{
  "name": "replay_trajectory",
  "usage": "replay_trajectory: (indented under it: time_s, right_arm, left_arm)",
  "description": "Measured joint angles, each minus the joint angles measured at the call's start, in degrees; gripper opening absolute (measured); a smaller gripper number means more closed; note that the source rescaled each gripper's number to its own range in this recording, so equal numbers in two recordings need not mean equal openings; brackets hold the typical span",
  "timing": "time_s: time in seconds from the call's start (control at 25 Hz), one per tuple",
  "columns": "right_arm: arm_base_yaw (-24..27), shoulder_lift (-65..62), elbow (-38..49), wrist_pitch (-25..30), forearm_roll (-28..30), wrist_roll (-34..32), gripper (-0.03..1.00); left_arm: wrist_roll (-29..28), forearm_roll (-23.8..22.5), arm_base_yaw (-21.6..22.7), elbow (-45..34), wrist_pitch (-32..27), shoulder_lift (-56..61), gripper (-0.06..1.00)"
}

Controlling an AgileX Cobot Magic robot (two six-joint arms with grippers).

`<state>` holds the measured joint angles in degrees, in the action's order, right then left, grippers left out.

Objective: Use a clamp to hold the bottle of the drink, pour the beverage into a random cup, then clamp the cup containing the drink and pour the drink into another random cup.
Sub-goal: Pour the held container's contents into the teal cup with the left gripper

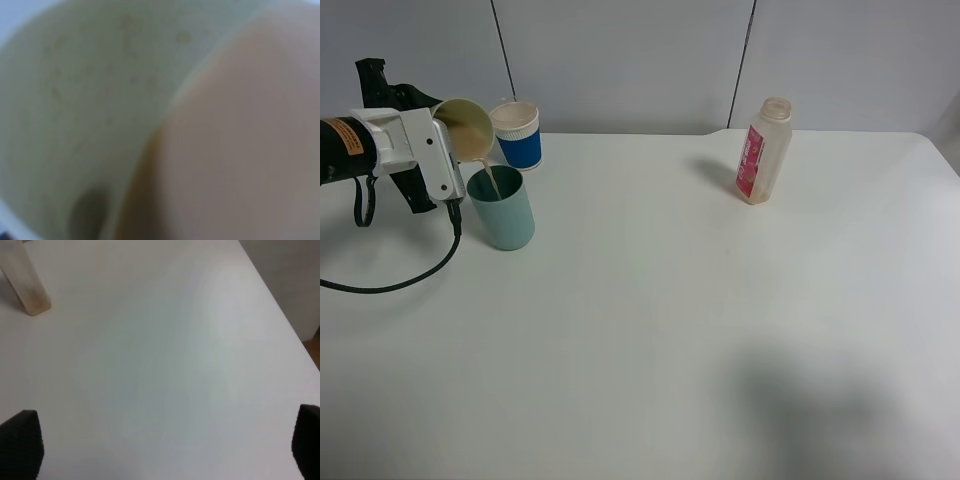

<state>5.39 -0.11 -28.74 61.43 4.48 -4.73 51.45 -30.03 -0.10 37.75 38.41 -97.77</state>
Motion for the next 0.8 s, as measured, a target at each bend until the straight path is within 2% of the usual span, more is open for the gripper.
replay_trajectory:
  time_s: [0.8]
  right_arm:
    - [0.0,0.0,0.0,0.0,0.0,0.0,0.99]
  left_arm:
    - [1.9,0.0,0.0,0.0,0.4,0.0,0.01]
